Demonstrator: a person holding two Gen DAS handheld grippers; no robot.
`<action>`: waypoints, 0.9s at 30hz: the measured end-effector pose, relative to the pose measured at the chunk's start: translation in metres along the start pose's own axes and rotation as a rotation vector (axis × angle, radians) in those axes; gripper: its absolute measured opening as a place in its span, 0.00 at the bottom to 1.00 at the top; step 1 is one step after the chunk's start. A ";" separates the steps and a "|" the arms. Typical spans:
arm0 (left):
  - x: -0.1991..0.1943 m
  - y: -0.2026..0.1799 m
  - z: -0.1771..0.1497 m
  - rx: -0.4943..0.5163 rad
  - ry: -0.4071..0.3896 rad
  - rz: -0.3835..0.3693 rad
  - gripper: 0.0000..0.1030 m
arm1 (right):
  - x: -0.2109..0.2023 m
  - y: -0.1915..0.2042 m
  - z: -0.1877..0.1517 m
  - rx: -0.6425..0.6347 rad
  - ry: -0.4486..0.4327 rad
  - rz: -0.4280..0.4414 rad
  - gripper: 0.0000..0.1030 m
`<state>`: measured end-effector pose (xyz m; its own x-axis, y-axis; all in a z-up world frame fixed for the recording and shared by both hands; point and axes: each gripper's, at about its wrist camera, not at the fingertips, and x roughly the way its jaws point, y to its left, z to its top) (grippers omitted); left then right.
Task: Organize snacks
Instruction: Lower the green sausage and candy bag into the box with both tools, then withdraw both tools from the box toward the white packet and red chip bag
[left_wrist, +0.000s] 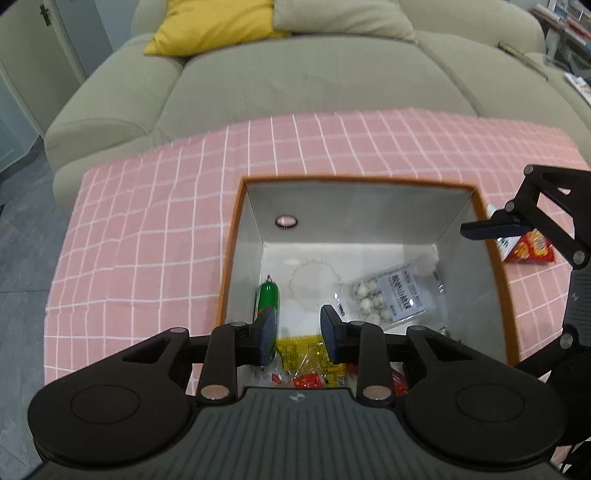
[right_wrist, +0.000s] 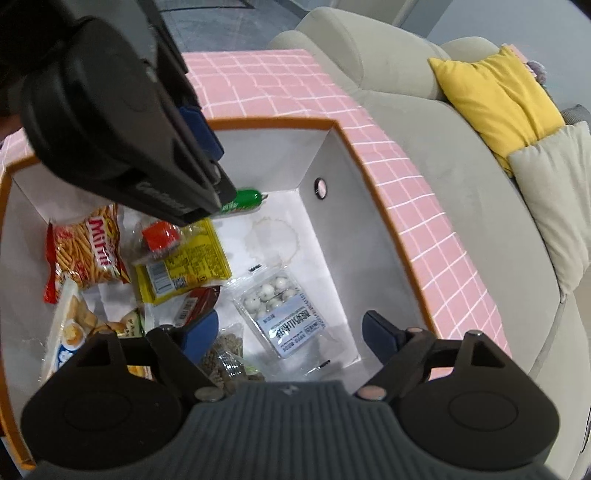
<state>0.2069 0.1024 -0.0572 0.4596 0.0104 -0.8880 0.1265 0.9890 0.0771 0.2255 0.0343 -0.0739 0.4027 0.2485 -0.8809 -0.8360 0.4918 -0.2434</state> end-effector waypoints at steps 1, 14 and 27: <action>-0.007 0.000 -0.001 -0.005 -0.024 0.001 0.34 | -0.005 -0.001 0.000 0.012 -0.010 0.000 0.80; -0.088 -0.007 -0.009 -0.091 -0.253 -0.006 0.34 | -0.086 -0.011 -0.032 0.334 -0.220 0.007 0.80; -0.140 -0.042 -0.037 -0.155 -0.401 -0.057 0.36 | -0.148 -0.001 -0.097 0.625 -0.373 -0.013 0.81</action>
<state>0.1052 0.0647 0.0468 0.7651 -0.0729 -0.6398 0.0424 0.9971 -0.0629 0.1302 -0.0841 0.0171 0.6049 0.4525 -0.6553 -0.5061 0.8537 0.1224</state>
